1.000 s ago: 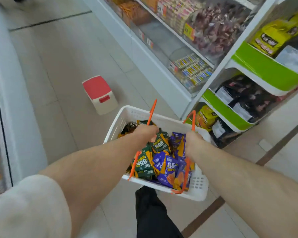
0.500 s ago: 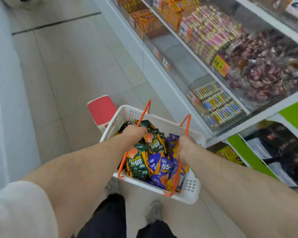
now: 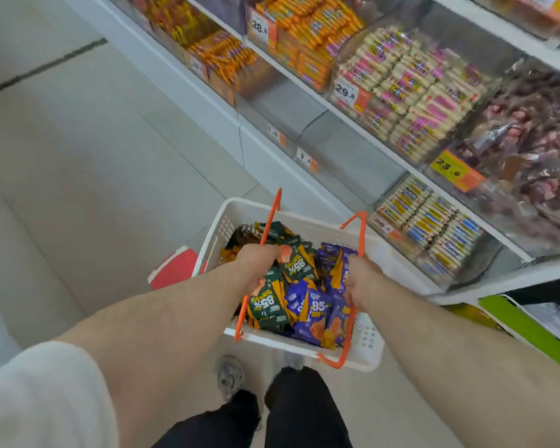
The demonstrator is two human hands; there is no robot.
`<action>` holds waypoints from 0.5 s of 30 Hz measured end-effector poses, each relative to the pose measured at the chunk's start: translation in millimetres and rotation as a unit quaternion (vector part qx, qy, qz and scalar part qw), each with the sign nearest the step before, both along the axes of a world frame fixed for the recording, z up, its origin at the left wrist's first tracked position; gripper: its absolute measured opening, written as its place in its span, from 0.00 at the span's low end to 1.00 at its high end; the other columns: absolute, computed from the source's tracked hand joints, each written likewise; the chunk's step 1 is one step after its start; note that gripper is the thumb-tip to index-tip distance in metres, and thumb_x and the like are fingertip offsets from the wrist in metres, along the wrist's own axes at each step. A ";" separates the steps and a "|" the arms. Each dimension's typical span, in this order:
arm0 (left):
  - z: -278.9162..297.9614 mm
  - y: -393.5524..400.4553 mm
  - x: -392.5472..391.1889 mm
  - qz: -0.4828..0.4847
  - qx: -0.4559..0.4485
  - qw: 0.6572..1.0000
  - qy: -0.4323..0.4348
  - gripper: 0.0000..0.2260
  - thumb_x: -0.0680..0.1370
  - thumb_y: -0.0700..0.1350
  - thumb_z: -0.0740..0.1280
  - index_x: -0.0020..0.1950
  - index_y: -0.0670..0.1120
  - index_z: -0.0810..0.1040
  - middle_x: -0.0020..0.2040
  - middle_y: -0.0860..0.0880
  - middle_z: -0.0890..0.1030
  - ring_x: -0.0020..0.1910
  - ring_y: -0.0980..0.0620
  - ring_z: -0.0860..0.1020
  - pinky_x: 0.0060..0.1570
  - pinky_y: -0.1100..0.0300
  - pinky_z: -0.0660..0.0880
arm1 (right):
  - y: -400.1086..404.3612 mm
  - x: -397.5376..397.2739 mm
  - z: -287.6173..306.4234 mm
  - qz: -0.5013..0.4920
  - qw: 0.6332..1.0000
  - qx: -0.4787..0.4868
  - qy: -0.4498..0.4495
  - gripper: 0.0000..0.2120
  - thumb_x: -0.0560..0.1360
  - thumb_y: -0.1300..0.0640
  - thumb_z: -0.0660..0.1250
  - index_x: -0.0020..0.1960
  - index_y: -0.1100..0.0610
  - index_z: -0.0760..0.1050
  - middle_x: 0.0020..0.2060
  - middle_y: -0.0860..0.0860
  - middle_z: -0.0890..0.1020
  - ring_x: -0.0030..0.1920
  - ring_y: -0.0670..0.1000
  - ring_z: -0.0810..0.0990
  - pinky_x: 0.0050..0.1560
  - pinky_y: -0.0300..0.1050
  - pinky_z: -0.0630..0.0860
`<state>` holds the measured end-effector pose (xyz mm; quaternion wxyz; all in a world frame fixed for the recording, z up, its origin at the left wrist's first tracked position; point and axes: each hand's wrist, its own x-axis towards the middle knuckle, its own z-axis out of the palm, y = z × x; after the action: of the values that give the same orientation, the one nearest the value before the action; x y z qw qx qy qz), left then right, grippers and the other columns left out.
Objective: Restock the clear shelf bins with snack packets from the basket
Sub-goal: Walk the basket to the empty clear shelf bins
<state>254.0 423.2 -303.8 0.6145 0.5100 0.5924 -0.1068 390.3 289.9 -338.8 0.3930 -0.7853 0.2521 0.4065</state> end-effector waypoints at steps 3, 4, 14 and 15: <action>-5.8 49.4 21.2 -0.004 0.002 1.000 0.030 0.18 0.77 0.44 0.66 0.65 0.41 0.71 0.35 0.48 0.62 0.31 0.51 0.61 0.25 0.63 0.62 | 45.1 17.5 -7.4 0.003 0.999 0.010 0.032 0.09 0.81 0.49 0.57 0.45 0.53 0.69 0.30 0.50 0.61 0.27 0.49 0.57 0.25 0.40 0.60; -11.7 64.6 28.9 -0.003 0.003 0.999 0.037 0.17 0.77 0.45 0.65 0.65 0.41 0.71 0.35 0.48 0.62 0.33 0.50 0.63 0.27 0.62 0.64 | 58.4 23.1 -12.6 0.000 0.999 0.017 0.043 0.11 0.81 0.49 0.57 0.44 0.54 0.69 0.30 0.51 0.60 0.27 0.49 0.57 0.27 0.41 0.60; -53.8 178.6 96.0 -0.021 0.049 0.990 0.132 0.13 0.81 0.45 0.63 0.62 0.40 0.74 0.33 0.49 0.67 0.27 0.54 0.64 0.16 0.69 0.60 | 161.3 68.2 -73.3 -0.012 0.987 0.034 0.156 0.14 0.82 0.50 0.58 0.57 0.61 0.69 0.45 0.59 0.77 0.40 0.56 0.79 0.31 0.43 0.77; -53.6 187.7 100.7 -0.033 0.039 0.991 0.126 0.13 0.80 0.45 0.64 0.61 0.40 0.75 0.33 0.49 0.68 0.27 0.54 0.65 0.16 0.68 0.61 | 170.7 72.0 -83.3 0.008 0.989 0.023 0.148 0.14 0.82 0.50 0.58 0.58 0.61 0.69 0.46 0.59 0.78 0.39 0.55 0.80 0.34 0.43 0.78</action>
<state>354.7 610.9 -357.4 0.5105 0.5355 0.6516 -0.1675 462.3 460.5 -422.1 0.3659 -0.7090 0.2924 0.5272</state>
